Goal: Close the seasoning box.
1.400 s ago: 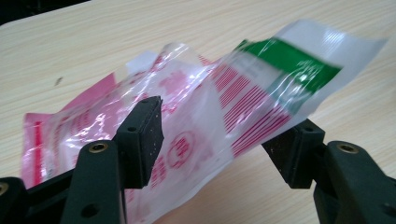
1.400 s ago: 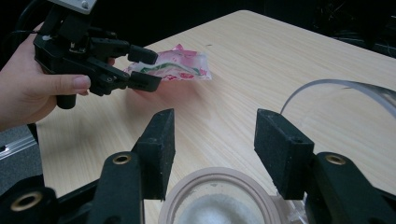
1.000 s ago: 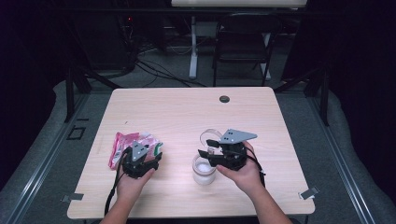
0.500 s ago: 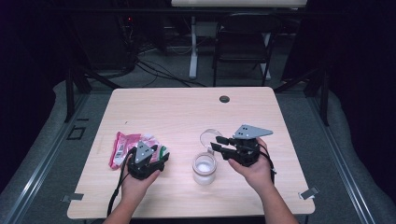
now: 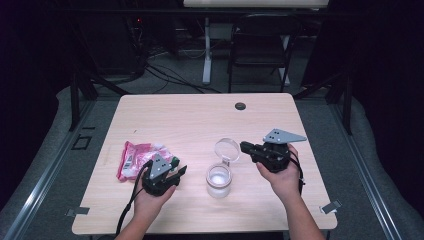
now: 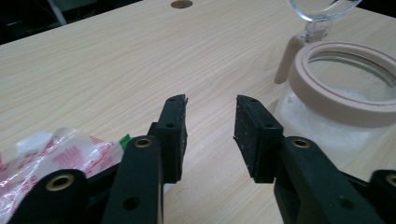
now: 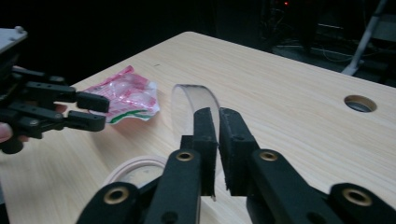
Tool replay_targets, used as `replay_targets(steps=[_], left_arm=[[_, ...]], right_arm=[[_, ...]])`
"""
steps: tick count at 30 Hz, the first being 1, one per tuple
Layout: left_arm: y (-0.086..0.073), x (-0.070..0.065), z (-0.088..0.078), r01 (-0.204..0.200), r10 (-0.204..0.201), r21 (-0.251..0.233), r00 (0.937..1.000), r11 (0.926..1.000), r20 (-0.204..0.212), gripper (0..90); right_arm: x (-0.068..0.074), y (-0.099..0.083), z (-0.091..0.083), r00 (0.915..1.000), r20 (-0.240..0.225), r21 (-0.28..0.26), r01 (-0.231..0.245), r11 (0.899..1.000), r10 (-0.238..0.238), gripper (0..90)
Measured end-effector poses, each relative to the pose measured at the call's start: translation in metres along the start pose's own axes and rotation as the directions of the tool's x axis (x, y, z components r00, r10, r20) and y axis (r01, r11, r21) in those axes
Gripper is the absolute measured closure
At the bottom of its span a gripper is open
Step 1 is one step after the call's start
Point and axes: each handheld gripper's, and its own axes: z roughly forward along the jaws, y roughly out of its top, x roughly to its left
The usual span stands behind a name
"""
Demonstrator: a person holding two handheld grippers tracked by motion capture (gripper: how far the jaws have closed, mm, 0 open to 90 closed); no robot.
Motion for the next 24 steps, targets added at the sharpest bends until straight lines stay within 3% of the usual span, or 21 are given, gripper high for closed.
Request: replay_targets(steps=[13, 24], left_arm=[[-0.002, -0.005, 0.001, -0.031, 0.03, 0.036, 0.9987, 0.9989, 0.041, 89.8], [-0.004, -0.009, 0.002, -0.045, 0.042, 0.045, 0.9972, 0.998, 0.062, 90.0]], right_arm=[[-0.018, -0.008, 0.006, 0.9969, 0.07, 0.017, -0.038, 0.999, 0.037, 90.0], [-0.031, -0.018, 0.016, 0.9922, 0.095, 0.032, -0.084, 0.996, 0.081, 90.0]])
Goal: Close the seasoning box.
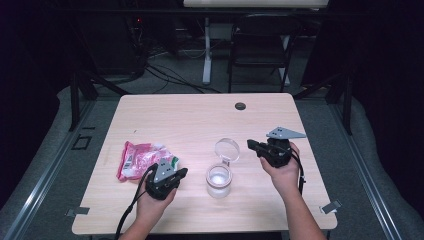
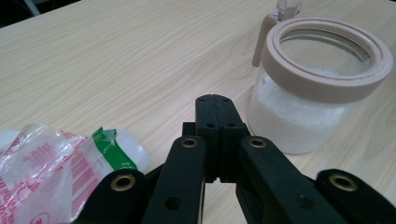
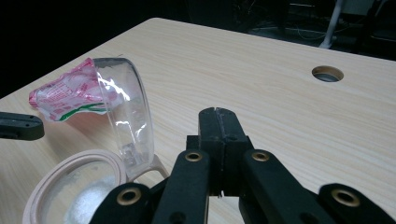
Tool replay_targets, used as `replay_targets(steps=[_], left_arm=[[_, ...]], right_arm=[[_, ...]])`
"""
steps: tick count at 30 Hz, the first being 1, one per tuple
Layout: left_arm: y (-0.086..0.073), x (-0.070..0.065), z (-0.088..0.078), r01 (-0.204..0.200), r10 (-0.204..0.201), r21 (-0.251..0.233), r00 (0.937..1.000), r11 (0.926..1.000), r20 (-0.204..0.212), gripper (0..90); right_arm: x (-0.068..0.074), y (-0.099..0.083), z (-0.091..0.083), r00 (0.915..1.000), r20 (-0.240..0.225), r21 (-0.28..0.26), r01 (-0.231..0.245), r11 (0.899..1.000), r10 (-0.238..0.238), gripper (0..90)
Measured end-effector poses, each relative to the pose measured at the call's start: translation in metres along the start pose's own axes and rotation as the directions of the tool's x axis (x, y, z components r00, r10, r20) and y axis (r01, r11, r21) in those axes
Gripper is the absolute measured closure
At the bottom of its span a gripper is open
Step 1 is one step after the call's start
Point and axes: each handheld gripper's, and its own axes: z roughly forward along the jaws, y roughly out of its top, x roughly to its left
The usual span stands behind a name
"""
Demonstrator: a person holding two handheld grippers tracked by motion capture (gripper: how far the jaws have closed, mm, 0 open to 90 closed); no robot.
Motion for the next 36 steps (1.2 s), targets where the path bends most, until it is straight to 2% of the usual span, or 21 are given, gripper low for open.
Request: replay_targets(steps=[12, 16, 24, 30, 36], left_arm=[[0.003, -0.009, 0.003, -0.01, 0.01, 0.012, 0.9996, 0.9999, 0.028, 90.0], [0.007, -0.012, 0.005, -0.026, 0.025, 0.024, 0.9991, 0.9994, 0.035, 90.0], [0.027, -0.018, 0.011, -0.029, 0.028, 0.026, 0.9986, 0.9992, 0.046, 90.0], [0.046, -0.019, 0.016, -0.034, 0.033, 0.019, 0.9971, 0.9992, 0.069, 90.0], [0.063, -0.024, 0.02, -0.066, 0.065, 0.011, 0.9947, 0.9978, 0.08, 90.0]], right_arm=[[-0.003, -0.001, 0.008, 0.9999, -0.007, 0.009, -0.013, 1.0, 0.013, 90.0], [-0.004, -0.001, 0.01, 0.9998, -0.01, 0.014, -0.017, 1.0, 0.018, 90.0], [-0.004, -0.001, 0.013, 0.9991, -0.029, 0.014, -0.03, 0.999, 0.03, 90.0], [-0.002, -0.001, 0.016, 0.9992, -0.031, 0.021, -0.025, 0.999, 0.026, 90.0], [0.002, -0.002, 0.018, 0.9985, -0.051, 0.022, -0.019, 1.0, 0.02, 90.0]])
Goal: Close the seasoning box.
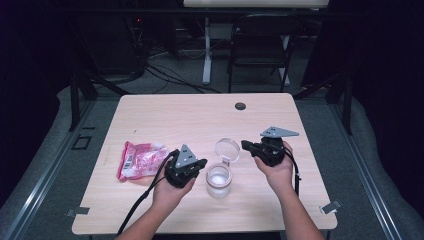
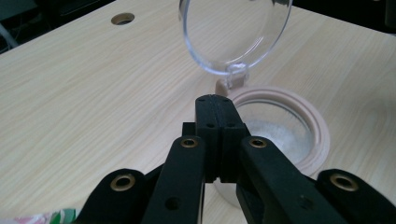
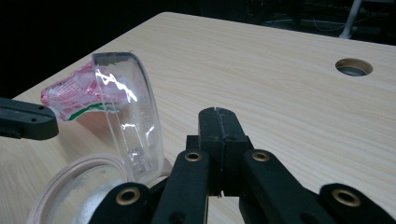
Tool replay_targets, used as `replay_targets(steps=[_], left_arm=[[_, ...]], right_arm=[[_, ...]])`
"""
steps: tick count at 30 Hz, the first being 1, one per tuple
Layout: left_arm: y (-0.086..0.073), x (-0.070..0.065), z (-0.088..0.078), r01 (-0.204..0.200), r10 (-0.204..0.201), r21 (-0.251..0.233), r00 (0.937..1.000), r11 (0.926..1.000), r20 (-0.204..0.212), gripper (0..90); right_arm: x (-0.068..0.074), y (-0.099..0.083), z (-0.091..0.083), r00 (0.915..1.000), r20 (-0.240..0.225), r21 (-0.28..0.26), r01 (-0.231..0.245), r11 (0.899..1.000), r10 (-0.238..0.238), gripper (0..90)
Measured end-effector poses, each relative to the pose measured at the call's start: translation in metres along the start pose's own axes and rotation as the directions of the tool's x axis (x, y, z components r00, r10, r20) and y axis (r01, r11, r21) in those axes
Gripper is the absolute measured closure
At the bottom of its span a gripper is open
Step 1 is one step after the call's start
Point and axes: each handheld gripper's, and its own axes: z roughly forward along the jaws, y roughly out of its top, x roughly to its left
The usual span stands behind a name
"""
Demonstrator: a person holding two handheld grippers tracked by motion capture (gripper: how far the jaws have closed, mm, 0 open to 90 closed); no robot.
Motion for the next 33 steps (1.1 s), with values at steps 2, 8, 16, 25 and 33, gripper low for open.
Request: replay_targets(steps=[2, 8, 16, 25, 33], left_arm=[[0.005, -0.002, 0.002, -0.01, 0.01, 0.003, 0.9999, 0.9999, 0.004, 90.0], [0.018, -0.005, 0.004, -0.023, 0.023, 0.002, 0.9997, 0.9997, 0.008, 90.0], [0.034, -0.007, 0.007, -0.04, 0.04, -0.006, 0.9991, 0.9992, 0.013, 90.0], [0.045, -0.009, 0.012, -0.051, 0.051, -0.009, 0.9987, 0.9987, 0.011, 90.0], [0.048, -0.01, 0.011, -0.063, 0.063, -0.006, 0.998, 0.998, 0.004, 90.0]], right_arm=[[0.002, 0.0, 0.0, 0.9999, -0.005, 0.007, 0.008, 1.0, -0.008, 90.0], [0.006, 0.001, 0.001, 0.9995, -0.023, 0.011, 0.021, 1.0, -0.021, 90.0], [0.011, 0.001, 0.002, 0.9991, -0.034, 0.007, 0.026, 1.0, -0.026, 90.0], [0.013, 0.002, 0.002, 0.9987, -0.04, 0.005, 0.032, 0.999, -0.032, 90.0], [0.017, 0.002, 0.003, 0.9976, -0.053, 0.01, 0.045, 0.999, -0.044, 90.0]])
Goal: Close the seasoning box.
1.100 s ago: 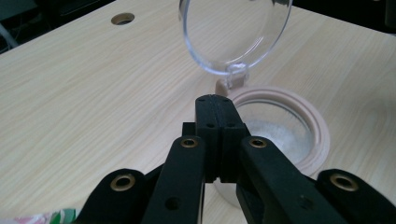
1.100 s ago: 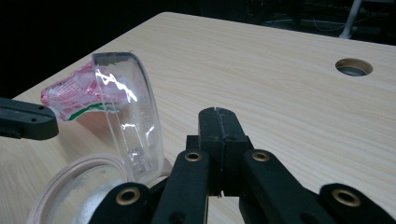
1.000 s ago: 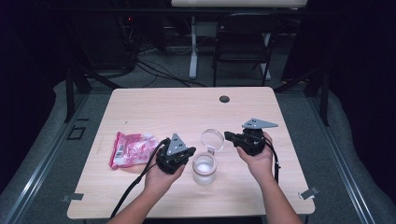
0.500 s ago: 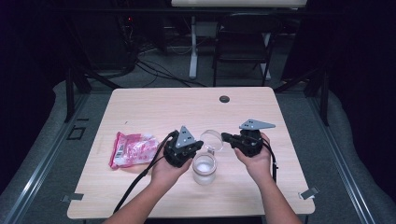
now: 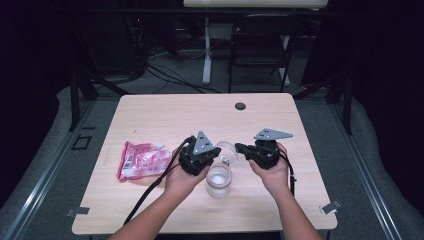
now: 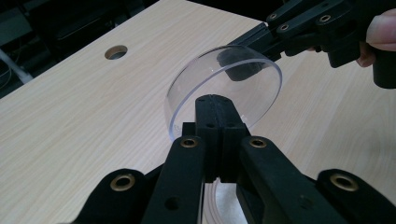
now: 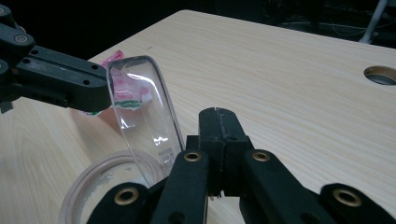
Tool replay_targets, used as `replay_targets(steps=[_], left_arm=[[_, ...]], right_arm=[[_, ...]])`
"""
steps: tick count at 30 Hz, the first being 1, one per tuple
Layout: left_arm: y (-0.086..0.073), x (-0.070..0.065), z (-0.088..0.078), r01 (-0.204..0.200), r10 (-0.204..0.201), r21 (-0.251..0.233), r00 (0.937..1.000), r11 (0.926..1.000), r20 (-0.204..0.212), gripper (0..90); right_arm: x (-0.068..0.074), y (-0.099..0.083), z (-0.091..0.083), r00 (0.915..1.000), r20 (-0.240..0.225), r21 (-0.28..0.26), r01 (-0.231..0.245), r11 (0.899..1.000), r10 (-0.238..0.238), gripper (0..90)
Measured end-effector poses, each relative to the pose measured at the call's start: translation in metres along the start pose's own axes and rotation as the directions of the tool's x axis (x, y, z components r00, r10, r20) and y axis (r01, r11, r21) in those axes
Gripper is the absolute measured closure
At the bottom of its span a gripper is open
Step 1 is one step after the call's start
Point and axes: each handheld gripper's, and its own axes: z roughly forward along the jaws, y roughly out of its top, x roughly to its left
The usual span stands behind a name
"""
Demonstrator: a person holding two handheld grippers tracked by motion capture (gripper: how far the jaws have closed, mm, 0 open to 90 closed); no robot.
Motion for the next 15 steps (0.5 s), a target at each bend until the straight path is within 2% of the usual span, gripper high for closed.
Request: replay_targets(steps=[8, 15], left_arm=[[-0.006, -0.004, -0.004, -0.016, 0.016, 0.009, 0.9999, 0.9998, 0.002, 90.0], [-0.013, -0.004, -0.009, 0.003, -0.003, 0.004, 1.0, 1.0, 0.009, 90.0]], right_arm=[[0.003, 0.0, 0.001, 0.9999, -0.008, 0.005, 0.008, 1.0, -0.008, 89.7], [0.007, 0.0, 0.003, 0.9994, -0.025, 0.013, 0.025, 1.0, -0.025, 89.2]])
